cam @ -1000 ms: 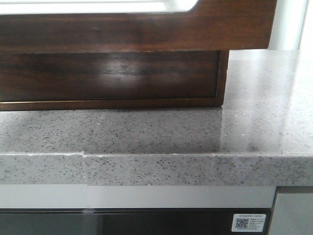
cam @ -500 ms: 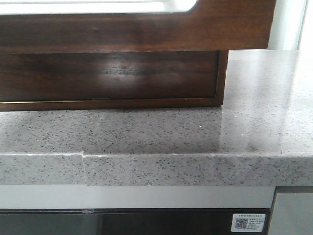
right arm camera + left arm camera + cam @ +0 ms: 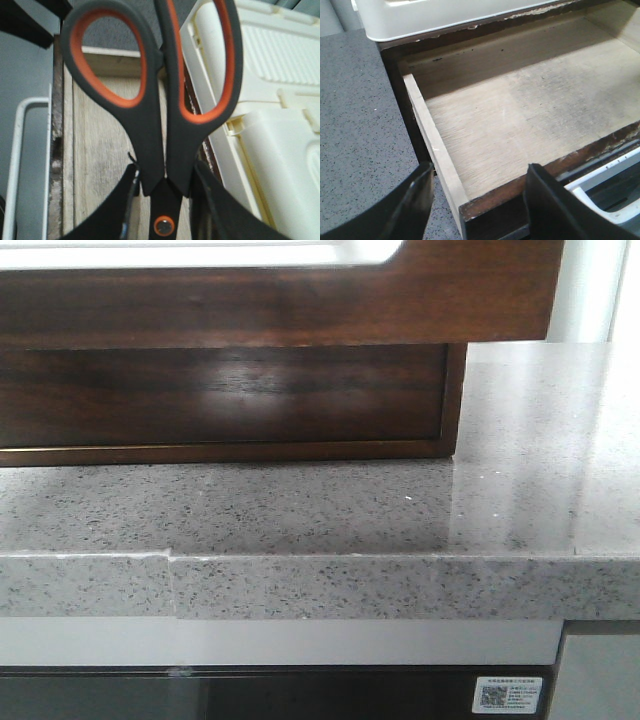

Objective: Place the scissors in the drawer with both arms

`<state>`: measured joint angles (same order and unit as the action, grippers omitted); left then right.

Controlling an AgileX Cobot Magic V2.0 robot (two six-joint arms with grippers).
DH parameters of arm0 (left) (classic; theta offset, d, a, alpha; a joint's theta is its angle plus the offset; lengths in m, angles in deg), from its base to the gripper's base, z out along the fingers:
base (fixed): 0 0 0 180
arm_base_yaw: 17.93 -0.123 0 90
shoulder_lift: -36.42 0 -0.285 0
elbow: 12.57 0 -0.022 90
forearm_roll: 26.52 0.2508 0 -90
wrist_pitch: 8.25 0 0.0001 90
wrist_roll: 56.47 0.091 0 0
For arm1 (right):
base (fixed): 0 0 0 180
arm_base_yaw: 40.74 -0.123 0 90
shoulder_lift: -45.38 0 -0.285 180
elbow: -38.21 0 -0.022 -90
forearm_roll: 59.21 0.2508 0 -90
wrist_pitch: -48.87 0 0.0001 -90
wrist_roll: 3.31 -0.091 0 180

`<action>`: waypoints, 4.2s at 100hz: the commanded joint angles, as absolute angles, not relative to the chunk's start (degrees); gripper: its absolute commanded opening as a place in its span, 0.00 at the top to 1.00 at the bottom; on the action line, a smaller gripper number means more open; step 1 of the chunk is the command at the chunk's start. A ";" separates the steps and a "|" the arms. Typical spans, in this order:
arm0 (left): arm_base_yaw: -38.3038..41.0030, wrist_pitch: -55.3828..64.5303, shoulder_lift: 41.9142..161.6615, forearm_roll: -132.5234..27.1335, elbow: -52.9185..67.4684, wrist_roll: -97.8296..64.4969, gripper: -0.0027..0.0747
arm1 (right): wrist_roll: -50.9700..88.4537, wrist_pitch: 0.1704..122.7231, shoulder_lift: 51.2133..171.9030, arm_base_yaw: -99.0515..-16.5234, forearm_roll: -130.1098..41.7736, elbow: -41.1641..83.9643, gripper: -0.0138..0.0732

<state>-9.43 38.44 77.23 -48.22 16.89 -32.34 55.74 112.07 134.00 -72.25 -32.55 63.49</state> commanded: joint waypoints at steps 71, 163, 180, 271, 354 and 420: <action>-8.92 34.46 77.52 -49.91 14.95 -32.34 0.46 | 50.51 121.20 151.24 -78.63 -51.47 73.44 0.85; -8.92 34.46 77.52 -49.91 14.95 -32.34 0.46 | 40.62 123.90 137.81 -78.37 -49.65 73.44 0.56; -8.92 34.46 77.52 -49.91 14.95 -32.34 0.46 | 31.54 123.26 132.18 -74.65 -49.76 71.03 0.56; -8.92 34.46 77.52 -49.91 14.95 -32.34 0.46 | 19.53 83.60 91.91 -39.96 -36.72 4.64 0.56; -8.92 34.51 77.52 -49.95 14.95 -32.49 0.99 | 19.76 83.64 91.76 -39.96 -37.28 4.51 0.92; -13.50 -4.42 48.11 -47.46 58.70 -34.30 0.99 | 19.76 83.64 91.88 -39.96 -37.28 4.51 0.92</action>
<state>-13.46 5.72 50.07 -46.52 55.57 -32.49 19.50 87.50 91.92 -40.34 -38.02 3.02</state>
